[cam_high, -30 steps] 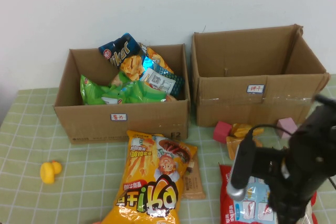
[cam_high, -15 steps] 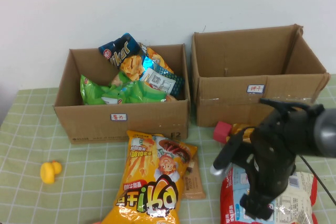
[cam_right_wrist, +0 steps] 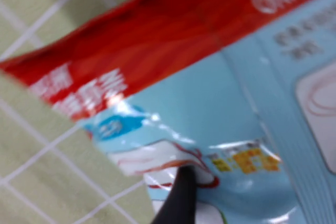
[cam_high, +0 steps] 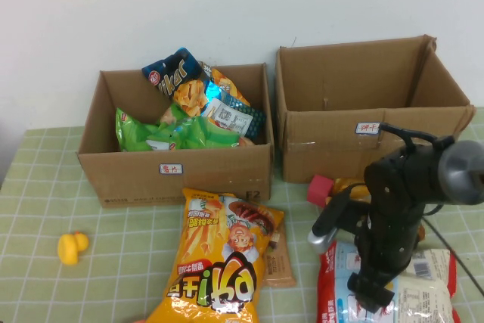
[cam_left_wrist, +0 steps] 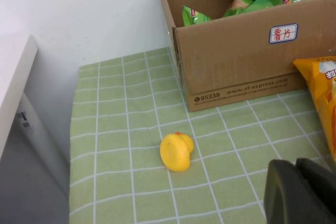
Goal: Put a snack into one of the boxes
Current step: Pick up the potato chip, then place the potato chip in the potato chip box
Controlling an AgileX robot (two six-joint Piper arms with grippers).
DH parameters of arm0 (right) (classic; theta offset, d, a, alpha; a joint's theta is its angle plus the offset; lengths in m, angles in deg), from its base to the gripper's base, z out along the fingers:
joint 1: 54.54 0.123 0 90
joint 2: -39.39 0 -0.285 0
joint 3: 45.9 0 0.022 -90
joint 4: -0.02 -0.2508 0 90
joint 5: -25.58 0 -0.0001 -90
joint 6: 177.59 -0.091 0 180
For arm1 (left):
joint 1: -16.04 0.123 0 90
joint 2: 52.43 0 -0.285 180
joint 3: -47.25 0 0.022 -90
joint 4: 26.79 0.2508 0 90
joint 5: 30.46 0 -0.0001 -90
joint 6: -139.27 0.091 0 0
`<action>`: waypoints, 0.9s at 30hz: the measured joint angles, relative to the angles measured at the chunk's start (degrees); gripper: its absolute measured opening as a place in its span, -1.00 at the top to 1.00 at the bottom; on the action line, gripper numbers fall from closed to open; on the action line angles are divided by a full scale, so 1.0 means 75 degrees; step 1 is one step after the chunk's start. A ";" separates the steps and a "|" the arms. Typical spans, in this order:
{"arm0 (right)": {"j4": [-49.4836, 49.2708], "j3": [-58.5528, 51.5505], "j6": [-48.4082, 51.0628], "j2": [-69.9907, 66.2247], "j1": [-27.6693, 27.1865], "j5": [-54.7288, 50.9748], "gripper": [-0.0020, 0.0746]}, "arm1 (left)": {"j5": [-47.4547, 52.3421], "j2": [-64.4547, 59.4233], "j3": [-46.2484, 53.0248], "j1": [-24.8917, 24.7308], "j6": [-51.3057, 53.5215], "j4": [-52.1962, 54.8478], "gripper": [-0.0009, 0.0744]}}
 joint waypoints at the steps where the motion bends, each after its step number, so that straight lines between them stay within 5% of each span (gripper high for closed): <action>1: -0.0116 0.0006 0.0275 -0.0031 0.0000 -0.0036 -0.86 | 0.0000 0.0000 0.0000 0.0000 0.0000 0.0000 0.98; 6: -0.0215 0.0111 0.0769 -0.0063 0.0000 -0.0138 -0.63 | 0.0000 0.0000 0.0000 0.0000 0.0000 0.0000 0.98; 11: -0.0138 0.0777 0.0807 -0.0076 0.0000 -0.0932 0.18 | 0.0000 0.0000 0.0000 0.0000 0.0000 0.0000 0.98; 21: -0.0614 0.2938 0.0327 -0.0013 0.0000 -0.2712 0.30 | 0.0000 0.0000 0.0000 0.0000 0.0000 0.0000 0.98; 27: -0.2066 0.4448 0.0716 0.0914 0.0000 -0.2966 0.30 | 0.0000 0.0000 0.0000 0.0000 0.0000 0.0000 0.98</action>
